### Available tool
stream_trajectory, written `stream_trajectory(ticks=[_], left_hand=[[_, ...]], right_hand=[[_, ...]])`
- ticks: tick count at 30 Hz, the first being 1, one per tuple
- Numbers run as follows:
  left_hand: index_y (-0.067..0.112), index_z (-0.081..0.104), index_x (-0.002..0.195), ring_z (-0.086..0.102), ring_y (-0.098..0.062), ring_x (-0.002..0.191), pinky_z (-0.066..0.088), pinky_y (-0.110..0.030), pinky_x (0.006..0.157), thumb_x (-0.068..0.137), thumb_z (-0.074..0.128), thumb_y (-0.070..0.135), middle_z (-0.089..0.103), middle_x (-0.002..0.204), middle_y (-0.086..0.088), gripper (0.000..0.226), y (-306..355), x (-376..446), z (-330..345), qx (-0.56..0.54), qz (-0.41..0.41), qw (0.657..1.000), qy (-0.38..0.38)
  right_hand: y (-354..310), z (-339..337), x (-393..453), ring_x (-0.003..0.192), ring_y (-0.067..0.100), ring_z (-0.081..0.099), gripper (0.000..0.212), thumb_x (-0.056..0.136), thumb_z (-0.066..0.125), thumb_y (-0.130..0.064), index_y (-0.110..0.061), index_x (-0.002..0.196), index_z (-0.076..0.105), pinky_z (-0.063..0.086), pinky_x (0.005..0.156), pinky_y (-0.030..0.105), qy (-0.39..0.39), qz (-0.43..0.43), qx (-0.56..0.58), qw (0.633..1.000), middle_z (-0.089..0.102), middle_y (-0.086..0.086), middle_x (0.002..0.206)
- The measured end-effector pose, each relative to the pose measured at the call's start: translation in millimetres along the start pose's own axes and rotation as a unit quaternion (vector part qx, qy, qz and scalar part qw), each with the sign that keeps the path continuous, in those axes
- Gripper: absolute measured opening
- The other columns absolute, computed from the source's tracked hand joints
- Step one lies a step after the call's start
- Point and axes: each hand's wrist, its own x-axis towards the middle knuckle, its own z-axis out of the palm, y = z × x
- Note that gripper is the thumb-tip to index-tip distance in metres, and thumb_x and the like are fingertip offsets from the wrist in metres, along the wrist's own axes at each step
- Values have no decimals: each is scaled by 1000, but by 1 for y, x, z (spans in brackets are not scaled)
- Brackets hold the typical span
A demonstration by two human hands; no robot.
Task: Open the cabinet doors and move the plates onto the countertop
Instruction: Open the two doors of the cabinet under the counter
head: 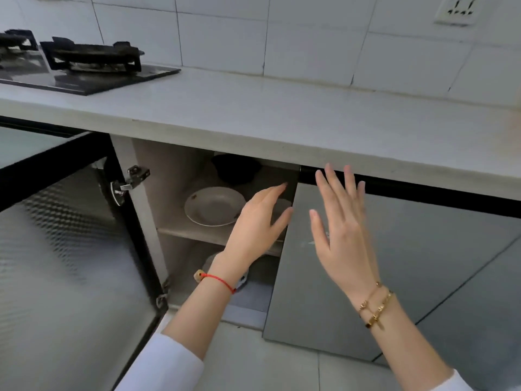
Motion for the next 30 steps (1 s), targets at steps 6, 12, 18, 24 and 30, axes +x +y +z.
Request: stream_trajectory(ticks=[6, 12, 18, 24, 30], left_hand=[[18, 42, 143, 48, -10, 129, 43, -32, 107, 93, 51, 40, 54, 139, 2, 55, 2, 12, 8, -46, 2, 999, -28], [16, 48, 137, 57, -10, 119, 49, -29, 98, 95, 54, 31, 60, 131, 2, 46, -8, 10, 21, -80, 30, 996, -16], [14, 52, 134, 56, -12, 123, 49, -33, 99, 96, 56, 28, 61, 131, -1, 41, -8, -3, 19, -108, 59, 992, -2], [15, 52, 133, 54, -12, 123, 42, -23, 102, 95, 58, 25, 61, 131, -1, 40, -1, -33, 8, -100, 96, 990, -3], [14, 55, 129, 58, -11, 117, 43, -20, 99, 93, 61, 17, 64, 125, 1, 37, 14, -70, 0, -123, 147, 981, -1]], right_hand=[[-6, 5, 5, 151, 22, 1, 56, 102, 41, -19, -10, 153, 19, 7, 122, 47, 0, 10, 9, 1000, 14, 3, 162], [-6, 18, -1, 151, 21, -2, 55, 103, 38, -21, -10, 153, 18, 4, 123, 45, 6, 18, -23, 1000, 12, 4, 162], [-15, 13, -10, 151, 22, 0, 55, 102, 37, -22, -10, 152, 19, 5, 123, 45, 8, 25, -55, 998, 14, 4, 162], [-38, -5, -26, 151, 21, 0, 55, 102, 35, -23, -9, 152, 19, 3, 123, 41, 17, 31, -94, 995, 14, 4, 162], [-59, -26, -57, 151, 19, 0, 56, 102, 38, -22, -10, 153, 18, 4, 123, 41, 27, 44, -99, 994, 15, 3, 162]])
